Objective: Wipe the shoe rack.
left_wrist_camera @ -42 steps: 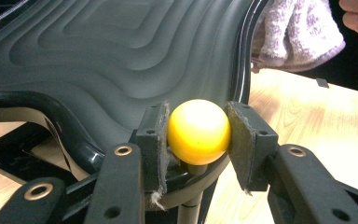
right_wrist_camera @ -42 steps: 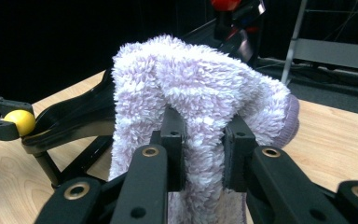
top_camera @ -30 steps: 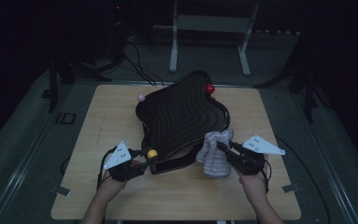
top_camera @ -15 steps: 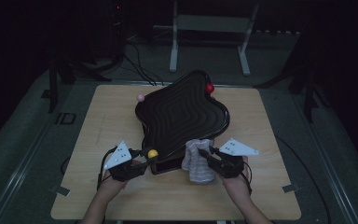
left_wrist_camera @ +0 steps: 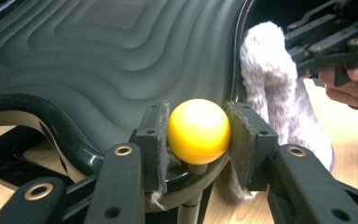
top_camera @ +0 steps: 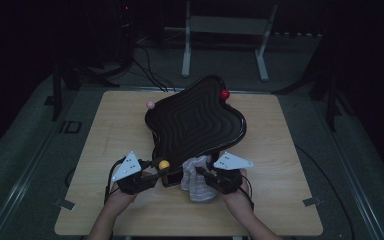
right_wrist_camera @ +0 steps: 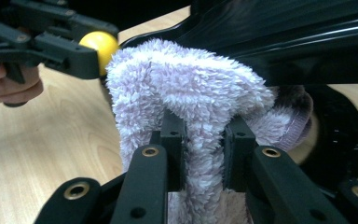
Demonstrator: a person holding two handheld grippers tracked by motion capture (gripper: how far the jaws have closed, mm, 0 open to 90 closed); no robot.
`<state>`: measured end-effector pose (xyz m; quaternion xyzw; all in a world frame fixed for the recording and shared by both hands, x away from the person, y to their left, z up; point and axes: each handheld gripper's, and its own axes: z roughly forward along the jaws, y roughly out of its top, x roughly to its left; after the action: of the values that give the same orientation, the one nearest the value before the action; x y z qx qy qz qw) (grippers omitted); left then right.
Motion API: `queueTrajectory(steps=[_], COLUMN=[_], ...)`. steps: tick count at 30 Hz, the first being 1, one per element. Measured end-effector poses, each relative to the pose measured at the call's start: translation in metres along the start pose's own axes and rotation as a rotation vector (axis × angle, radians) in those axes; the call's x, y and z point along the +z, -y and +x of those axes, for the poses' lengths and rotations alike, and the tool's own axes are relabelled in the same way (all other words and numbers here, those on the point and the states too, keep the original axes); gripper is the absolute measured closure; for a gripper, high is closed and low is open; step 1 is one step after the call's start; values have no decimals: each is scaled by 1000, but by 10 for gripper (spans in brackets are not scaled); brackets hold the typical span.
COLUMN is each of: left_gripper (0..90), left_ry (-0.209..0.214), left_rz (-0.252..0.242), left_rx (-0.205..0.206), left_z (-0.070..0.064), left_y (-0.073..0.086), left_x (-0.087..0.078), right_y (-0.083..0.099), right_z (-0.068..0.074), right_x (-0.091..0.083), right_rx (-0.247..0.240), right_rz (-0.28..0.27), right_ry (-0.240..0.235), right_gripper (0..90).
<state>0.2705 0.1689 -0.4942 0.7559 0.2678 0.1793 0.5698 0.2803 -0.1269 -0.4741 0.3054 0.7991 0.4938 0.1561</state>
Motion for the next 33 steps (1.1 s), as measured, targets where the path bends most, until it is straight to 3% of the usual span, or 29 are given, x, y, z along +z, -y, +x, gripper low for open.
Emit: queueTrajectory(steps=[26, 33], left_gripper=[604, 604], left_ry=[-3, 1], left_rz=[3, 1], left_rx=[-6, -8], left_z=[0, 0], left_y=[0, 0], left_x=[0, 0], right_y=[12, 22], right_z=[35, 32], right_x=[42, 37], right_rx=[-60, -54], right_rz=[59, 57], right_ry=[-63, -72], right_gripper=[743, 745])
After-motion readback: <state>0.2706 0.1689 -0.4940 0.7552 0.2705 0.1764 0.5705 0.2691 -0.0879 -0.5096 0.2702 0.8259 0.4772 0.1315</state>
